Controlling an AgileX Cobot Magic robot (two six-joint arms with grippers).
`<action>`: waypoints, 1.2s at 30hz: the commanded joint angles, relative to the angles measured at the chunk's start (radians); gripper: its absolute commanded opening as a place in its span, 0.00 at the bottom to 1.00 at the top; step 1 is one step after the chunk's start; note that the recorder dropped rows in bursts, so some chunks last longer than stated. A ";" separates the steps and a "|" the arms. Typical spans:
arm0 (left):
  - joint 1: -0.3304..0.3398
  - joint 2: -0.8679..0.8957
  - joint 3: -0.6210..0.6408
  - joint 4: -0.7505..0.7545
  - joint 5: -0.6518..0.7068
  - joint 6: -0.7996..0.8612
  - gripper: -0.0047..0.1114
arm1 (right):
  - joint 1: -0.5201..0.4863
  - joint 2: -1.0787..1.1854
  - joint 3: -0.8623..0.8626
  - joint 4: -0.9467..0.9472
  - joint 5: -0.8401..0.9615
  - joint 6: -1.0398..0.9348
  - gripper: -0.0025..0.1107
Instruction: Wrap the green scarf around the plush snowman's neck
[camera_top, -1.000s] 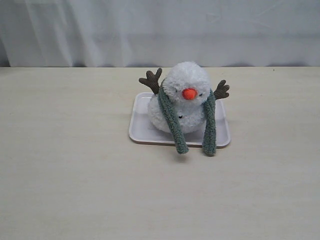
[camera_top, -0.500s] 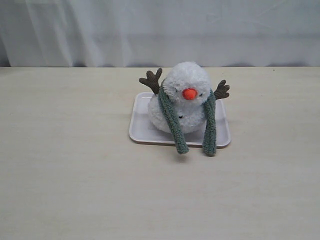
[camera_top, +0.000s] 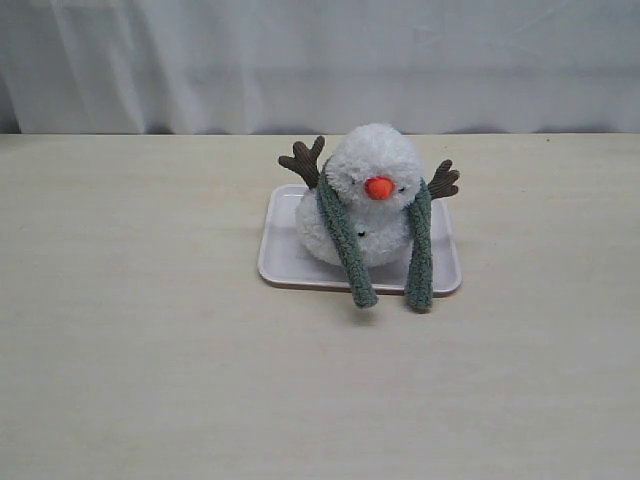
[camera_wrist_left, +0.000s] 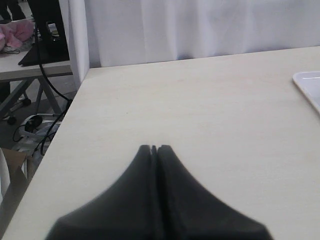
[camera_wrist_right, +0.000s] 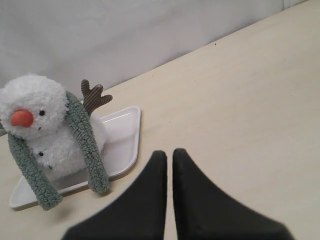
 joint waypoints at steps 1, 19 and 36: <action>0.000 -0.002 0.003 -0.002 -0.013 0.000 0.04 | -0.003 -0.004 0.002 0.001 0.006 0.001 0.06; 0.000 -0.002 0.003 -0.002 -0.013 0.000 0.04 | -0.003 -0.004 0.002 0.001 0.012 -0.246 0.06; 0.000 -0.002 0.003 -0.002 -0.010 0.000 0.04 | -0.003 -0.004 0.002 0.001 0.012 -0.474 0.06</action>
